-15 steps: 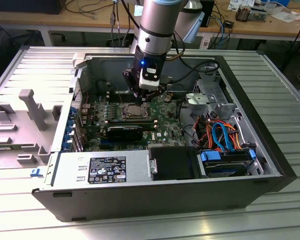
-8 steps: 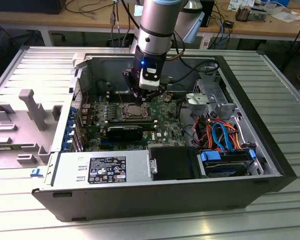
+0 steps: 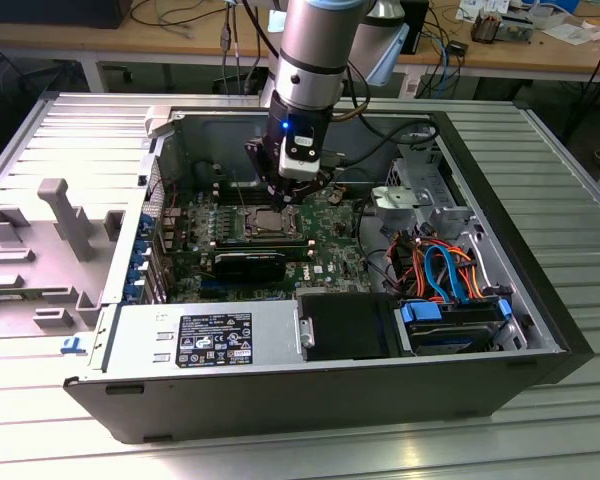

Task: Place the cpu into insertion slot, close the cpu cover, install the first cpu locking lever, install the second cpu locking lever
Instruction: 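Install the first cpu locking lever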

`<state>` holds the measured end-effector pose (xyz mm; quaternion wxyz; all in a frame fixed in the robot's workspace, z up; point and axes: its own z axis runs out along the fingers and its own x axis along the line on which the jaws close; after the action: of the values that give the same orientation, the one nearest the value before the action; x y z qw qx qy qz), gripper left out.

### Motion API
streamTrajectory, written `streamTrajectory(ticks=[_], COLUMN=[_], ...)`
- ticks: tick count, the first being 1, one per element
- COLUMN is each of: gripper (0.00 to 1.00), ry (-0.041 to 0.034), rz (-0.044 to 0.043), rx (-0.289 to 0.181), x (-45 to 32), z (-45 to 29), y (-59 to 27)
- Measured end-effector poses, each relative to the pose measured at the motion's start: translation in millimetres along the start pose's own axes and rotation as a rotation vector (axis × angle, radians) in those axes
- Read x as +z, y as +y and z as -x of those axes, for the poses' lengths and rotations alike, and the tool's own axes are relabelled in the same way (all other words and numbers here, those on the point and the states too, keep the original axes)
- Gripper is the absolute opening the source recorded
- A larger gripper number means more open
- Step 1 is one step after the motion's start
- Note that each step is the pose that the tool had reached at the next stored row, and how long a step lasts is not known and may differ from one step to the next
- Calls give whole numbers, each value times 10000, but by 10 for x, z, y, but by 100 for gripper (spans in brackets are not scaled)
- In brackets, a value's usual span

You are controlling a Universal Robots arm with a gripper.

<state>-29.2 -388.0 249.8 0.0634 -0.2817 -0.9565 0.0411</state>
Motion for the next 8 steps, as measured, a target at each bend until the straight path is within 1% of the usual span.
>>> streamTrajectory(ticks=[8], gripper=[11], ry=[-7], rz=[-6], rx=[-54], x=[-1], z=[0], y=[0])
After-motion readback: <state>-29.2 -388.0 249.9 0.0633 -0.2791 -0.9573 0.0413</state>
